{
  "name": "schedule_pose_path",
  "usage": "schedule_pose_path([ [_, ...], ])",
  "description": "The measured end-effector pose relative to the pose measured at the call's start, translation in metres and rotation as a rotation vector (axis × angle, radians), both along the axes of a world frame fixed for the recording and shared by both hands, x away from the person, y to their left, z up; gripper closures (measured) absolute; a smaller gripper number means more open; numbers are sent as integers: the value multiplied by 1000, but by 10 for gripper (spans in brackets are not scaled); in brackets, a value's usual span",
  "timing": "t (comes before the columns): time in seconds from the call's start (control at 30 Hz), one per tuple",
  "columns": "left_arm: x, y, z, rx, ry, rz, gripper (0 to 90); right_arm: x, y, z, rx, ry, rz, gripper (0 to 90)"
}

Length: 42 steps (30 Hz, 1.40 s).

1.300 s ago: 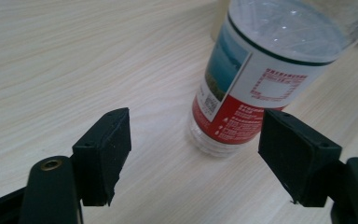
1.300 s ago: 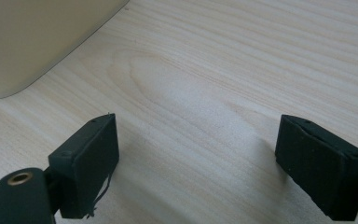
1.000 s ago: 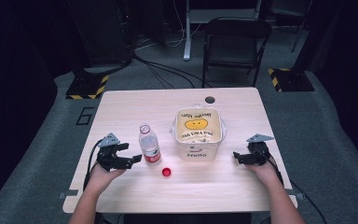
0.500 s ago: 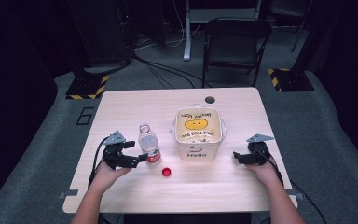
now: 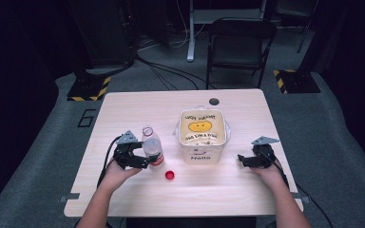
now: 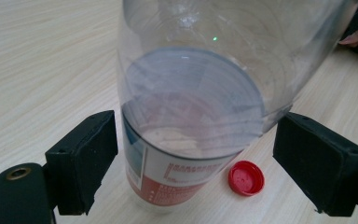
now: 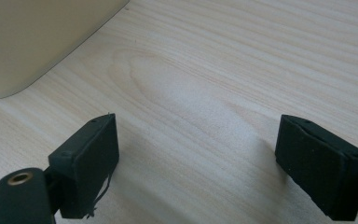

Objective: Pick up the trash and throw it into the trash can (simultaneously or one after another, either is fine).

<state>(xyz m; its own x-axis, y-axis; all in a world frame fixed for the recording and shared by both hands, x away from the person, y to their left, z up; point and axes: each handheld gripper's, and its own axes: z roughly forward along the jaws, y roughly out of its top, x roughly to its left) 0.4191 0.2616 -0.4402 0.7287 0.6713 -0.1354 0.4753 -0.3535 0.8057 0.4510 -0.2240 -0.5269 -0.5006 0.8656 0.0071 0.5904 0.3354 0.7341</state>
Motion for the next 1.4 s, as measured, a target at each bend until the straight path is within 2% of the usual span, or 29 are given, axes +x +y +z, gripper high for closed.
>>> schedule_pose_path([
  [0.23, 4, -4, -1, 4, -1, 2, 141, 1, 0, 0, -2, -2, 5, 127],
  [0.4, 5, -8, -2, 35, -11, -9, 183, 1, 0, 0, 0, 0, 3, 127],
  [0.53, 5, -8, -2, 31, -22, -3, 237, 1, 0, 0, 0, -1, 5, 127],
  [0.83, 6, -5, 4, 37, -35, 11, 269, 1, 0, 0, -1, -4, 8, 127],
  [1.17, 6, -5, 17, 38, -38, 7, 271, 1, 0, 0, 0, -4, 7, 127],
  [1.4, 6, -7, 37, 35, -54, -7, 272, 1, 0, 0, 0, -3, 6, 127],
])
